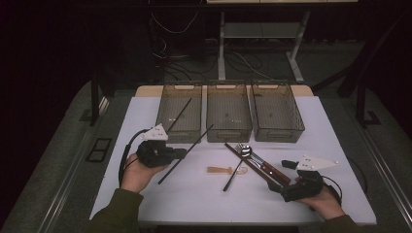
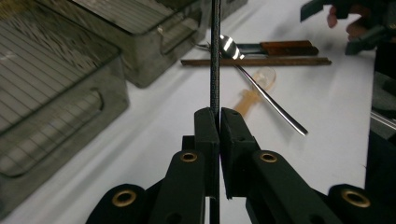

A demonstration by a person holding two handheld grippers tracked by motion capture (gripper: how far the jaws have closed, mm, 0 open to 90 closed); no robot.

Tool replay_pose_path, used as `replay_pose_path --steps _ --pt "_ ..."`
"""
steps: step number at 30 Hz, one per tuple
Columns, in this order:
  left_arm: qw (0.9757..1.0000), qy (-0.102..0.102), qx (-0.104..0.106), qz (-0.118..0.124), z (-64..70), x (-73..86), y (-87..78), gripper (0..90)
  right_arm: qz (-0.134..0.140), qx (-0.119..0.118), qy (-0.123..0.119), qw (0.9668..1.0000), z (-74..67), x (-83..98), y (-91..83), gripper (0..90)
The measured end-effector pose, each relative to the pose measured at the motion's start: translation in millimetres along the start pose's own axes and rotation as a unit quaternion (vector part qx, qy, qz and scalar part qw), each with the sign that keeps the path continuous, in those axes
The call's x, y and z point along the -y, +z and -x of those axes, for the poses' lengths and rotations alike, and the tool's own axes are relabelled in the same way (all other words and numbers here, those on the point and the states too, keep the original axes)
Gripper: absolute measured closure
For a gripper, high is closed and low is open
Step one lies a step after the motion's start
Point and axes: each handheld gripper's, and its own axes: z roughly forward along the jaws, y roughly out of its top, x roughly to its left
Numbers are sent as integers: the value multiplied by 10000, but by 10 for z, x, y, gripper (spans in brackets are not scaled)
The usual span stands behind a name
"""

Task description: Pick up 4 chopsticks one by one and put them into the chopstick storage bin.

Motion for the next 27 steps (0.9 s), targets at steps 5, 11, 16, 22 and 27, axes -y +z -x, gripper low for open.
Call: replay_pose_path --steps 5,11,16,22,27 --pt "9999 -52 -127 29 -95 -143 -2 858 -17 2 -2 10000 3 0 0 9" --pt "9996 -104 -266 20 -222 -350 7 858 -10 17 8 10000 7 1 2 9" --pt "9992 -154 -371 69 -333 -517 -10 858 -15 9 8 10000 1 2 1 9" --pt "9981 -295 -516 174 -488 -690 -59 858 -8 6 31 10000 4 2 -7 9" --pt "9971 -387 -640 159 -598 -793 -68 858 -12 -4 20 10000 0 1 -5 9"
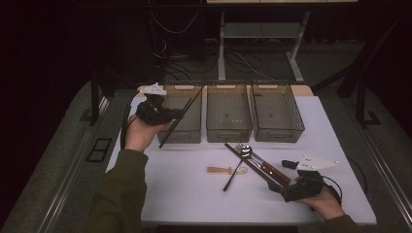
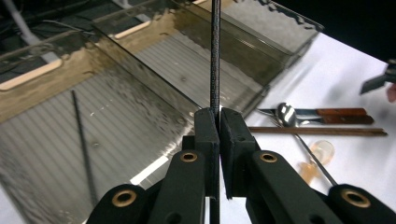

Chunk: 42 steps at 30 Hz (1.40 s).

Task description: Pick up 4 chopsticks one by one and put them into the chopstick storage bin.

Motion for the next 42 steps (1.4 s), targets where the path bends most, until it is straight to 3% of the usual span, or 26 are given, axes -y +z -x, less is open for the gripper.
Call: replay_pose_path --steps 12,24,29,42 --pt "9988 -296 -395 33 -229 -204 129 858 28 1 -4 10000 4 -1 -7 9" --pt "9938 -499 -975 -214 -478 -287 400 858 55 -27 -8 10000 -6 -5 -18 9" --pt "9921 -628 -1064 -230 -590 -268 498 858 66 -37 -13 10000 -4 -5 -19 9" --pt "9908 -448 -1194 -444 -677 -77 754 858 86 -66 10 9999 -11 -7 -25 9"
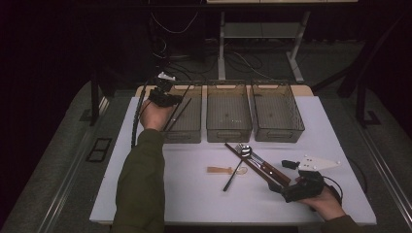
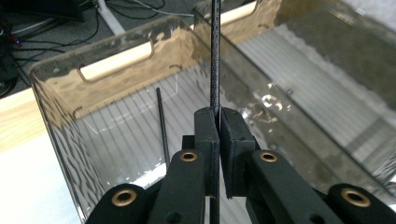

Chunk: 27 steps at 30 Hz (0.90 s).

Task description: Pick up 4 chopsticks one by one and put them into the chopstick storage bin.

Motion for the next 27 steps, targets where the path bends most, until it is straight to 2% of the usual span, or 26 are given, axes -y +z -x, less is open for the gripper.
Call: replay_pose_path --steps 14,27 --pt "9995 -248 30 -176 -90 264 144 857 -23 -16 17 10000 7 1 14 9" --pt "9991 -108 -66 -397 -59 300 214 845 -21 -21 2 10000 8 1 12 9"
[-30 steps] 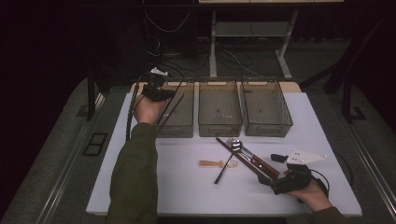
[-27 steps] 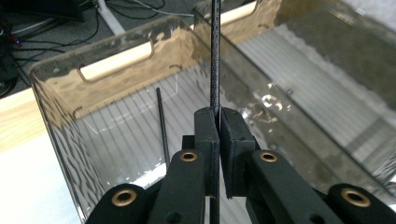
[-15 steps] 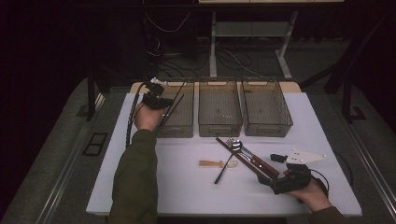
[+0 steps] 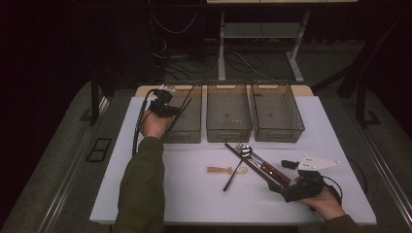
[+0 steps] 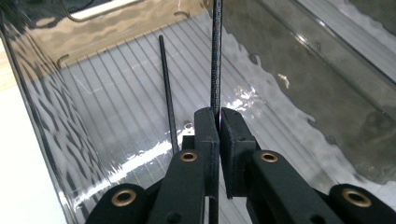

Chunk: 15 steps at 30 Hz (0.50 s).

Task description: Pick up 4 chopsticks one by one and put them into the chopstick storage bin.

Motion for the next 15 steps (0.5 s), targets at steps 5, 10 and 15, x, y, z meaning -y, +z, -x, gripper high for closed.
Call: replay_pose_path --steps 5,10,15 --pt "10000 23 -86 22 7 -6 -4 692 -1 3 -9 10000 -1 -1 -2 9" --pt "9999 -3 -76 76 9 -4 -10 609 2 1 -19 10000 -3 0 1 9" --pt "9998 30 9 188 27 -16 -46 542 -7 1 -1 10000 -6 0 3 9"
